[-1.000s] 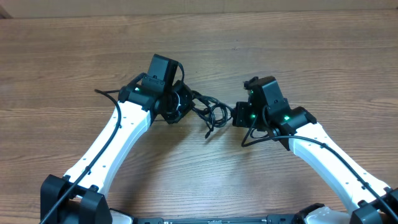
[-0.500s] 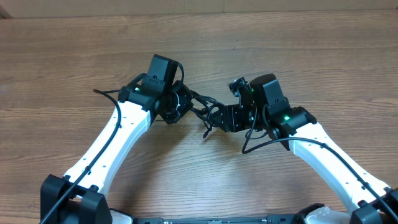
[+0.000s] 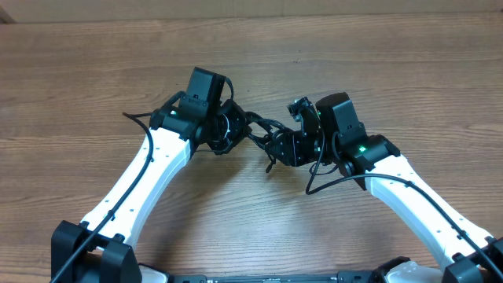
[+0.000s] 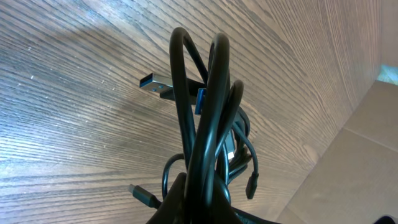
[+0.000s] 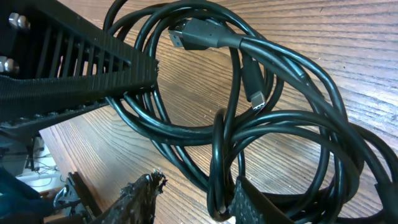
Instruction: Untangle cables
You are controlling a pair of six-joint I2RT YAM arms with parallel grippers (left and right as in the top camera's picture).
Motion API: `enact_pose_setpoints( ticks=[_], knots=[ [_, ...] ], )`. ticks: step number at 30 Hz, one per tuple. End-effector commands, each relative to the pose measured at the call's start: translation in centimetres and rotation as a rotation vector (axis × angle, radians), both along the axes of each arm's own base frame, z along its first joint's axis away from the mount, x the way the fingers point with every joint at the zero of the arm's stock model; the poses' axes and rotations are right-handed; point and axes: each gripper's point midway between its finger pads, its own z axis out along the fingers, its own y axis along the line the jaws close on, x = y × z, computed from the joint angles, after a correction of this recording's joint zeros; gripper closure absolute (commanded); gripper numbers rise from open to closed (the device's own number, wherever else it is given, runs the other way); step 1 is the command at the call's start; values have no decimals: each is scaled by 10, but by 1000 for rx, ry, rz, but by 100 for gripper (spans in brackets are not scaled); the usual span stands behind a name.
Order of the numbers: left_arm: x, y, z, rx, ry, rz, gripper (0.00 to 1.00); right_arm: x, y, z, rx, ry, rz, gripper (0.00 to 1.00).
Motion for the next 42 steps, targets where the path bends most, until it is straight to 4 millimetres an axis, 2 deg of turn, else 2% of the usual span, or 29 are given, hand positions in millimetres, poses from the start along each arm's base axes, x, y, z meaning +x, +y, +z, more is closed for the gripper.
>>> enact_pose_setpoints(
  ticks=[1,8,16,23,33,42],
  knots=[
    [2,-8,19,-56,-31,-26,96,5,2,11,16,-32,3,61],
    [0,-17,25,-103,-35,-56,96,6,1,10,12,-37,-2,62],
    [0,-17,25,-103,-37,-57,96,7,0,10,6,-40,-8,87],
    [0,-17,24,-100,-38,-55,96,8,0,10,2,-42,-12,96],
    [6,-5,18,-23,-62,-27,96,12,-2,10,5,-26,-56,96],
    [7,24,1,141,-45,57,96,18,-1,14,32,-9,-105,96]
  ],
)
